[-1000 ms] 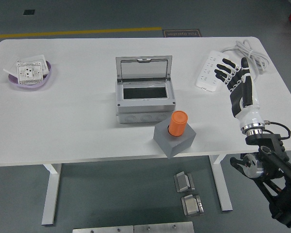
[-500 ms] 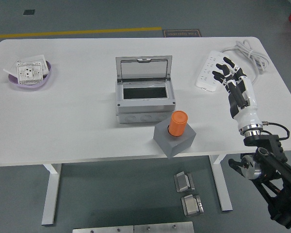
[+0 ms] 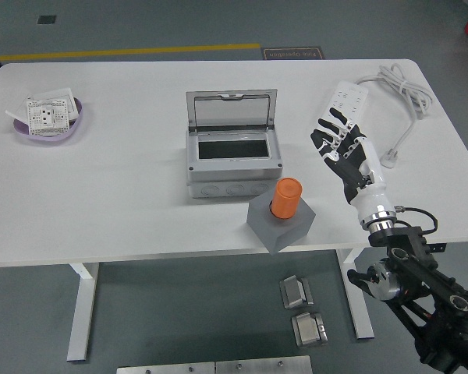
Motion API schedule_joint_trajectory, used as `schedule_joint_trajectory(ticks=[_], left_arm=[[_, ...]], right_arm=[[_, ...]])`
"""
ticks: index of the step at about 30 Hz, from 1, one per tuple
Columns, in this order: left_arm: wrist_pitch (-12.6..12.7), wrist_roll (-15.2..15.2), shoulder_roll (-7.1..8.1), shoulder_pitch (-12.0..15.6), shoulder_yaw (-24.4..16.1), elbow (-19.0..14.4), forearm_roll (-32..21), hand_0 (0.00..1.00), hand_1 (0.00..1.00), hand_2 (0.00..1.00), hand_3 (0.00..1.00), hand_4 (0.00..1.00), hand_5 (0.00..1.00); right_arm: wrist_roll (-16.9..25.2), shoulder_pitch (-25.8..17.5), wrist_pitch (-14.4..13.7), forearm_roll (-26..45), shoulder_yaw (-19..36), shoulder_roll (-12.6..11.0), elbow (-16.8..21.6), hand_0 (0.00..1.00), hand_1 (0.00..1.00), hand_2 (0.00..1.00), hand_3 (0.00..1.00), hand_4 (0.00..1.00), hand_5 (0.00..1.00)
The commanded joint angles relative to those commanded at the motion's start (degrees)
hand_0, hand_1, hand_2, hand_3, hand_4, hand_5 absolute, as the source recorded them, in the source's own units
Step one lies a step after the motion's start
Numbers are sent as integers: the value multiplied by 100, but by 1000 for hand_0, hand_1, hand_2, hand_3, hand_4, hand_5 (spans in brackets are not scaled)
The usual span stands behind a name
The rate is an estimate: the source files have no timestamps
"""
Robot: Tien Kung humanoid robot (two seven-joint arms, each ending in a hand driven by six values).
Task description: Pick up the cylinder from the cube,place it in the box,flap close box
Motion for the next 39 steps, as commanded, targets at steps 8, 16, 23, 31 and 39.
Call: schedule_joint_trajectory(ticks=[8, 16, 23, 31, 39], left_arm=[[-1, 3, -14, 9, 14, 6, -10, 712, 706, 571, 787, 742, 310], [-1, 1, -22, 6, 1, 5, 5, 712, 706, 571, 788, 742, 309], [-1, 0, -24, -2, 0, 1, 12, 712, 706, 570, 786, 742, 309], [-2, 1, -31, 3, 8, 2, 14, 712, 706, 570, 787, 743, 309], [-3, -1, -34, 2, 10, 2, 18, 712, 704, 568, 787, 743, 305]], right_arm=[[-3, -22, 0, -26, -186, 18, -13, 786, 748, 791, 887, 835, 213], [-11, -11, -14, -88, -374, 58, -66, 786, 747, 787, 882, 836, 214], [-32, -5, -85, -239, -518, 68, -93, 783, 744, 782, 879, 837, 219], [-159, 3, -260, -703, -600, 54, -54, 773, 740, 776, 875, 836, 220], [-267, 24, -336, -1113, -682, 61, -36, 765, 740, 777, 875, 742, 95]])
